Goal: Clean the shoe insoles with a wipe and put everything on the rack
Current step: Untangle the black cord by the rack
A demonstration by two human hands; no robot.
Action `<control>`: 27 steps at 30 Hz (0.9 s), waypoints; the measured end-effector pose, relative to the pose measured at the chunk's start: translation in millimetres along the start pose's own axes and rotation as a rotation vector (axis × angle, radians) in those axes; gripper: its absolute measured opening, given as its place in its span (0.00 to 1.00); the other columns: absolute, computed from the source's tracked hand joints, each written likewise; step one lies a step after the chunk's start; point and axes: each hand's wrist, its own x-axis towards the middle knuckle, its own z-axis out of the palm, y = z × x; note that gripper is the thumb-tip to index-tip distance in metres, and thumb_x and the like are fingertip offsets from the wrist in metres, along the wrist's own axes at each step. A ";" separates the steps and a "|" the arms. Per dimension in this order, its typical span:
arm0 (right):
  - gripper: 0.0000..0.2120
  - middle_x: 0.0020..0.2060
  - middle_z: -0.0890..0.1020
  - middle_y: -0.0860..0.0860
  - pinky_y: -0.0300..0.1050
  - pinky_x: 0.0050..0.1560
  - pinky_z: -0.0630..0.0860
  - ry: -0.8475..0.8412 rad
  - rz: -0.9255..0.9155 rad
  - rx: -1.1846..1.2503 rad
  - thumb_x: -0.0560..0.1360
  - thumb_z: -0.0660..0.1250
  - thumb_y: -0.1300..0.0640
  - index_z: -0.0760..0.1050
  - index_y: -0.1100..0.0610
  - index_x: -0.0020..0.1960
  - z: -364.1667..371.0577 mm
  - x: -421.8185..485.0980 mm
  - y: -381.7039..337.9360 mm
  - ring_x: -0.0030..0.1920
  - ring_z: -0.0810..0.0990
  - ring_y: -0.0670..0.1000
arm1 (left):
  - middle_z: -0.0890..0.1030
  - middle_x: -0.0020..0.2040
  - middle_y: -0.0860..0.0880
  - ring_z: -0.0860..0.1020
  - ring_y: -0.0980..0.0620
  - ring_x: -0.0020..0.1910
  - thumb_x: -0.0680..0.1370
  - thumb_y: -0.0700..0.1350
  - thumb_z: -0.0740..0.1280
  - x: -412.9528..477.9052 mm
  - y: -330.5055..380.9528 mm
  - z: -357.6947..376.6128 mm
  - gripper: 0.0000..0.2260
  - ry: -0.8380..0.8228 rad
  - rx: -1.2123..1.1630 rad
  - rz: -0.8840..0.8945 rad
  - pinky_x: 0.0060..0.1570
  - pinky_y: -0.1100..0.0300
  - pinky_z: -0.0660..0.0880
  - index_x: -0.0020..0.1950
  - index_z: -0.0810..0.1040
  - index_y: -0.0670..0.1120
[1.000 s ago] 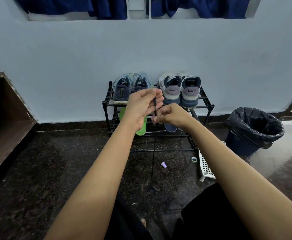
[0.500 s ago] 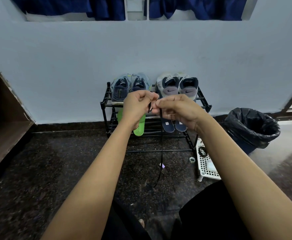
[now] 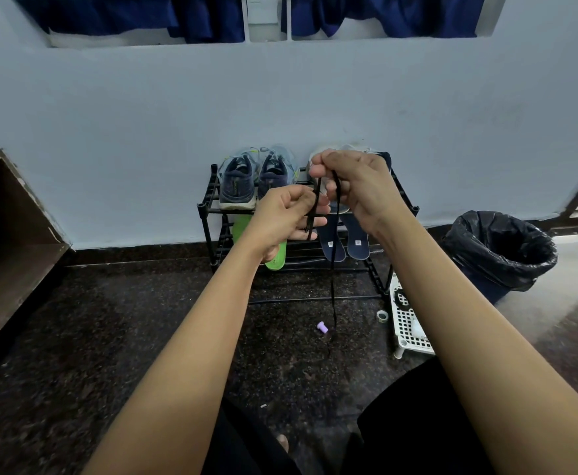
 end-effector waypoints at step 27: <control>0.08 0.38 0.84 0.52 0.38 0.34 0.72 0.180 -0.087 -0.128 0.77 0.64 0.57 0.79 0.60 0.47 -6.1 17.4 6.8 0.28 0.75 0.44 | 0.84 0.44 0.44 0.85 0.46 0.46 0.83 0.42 0.62 -8.9 4.1 -4.7 0.08 -0.179 -0.009 -0.061 0.47 0.47 0.82 0.50 0.80 0.42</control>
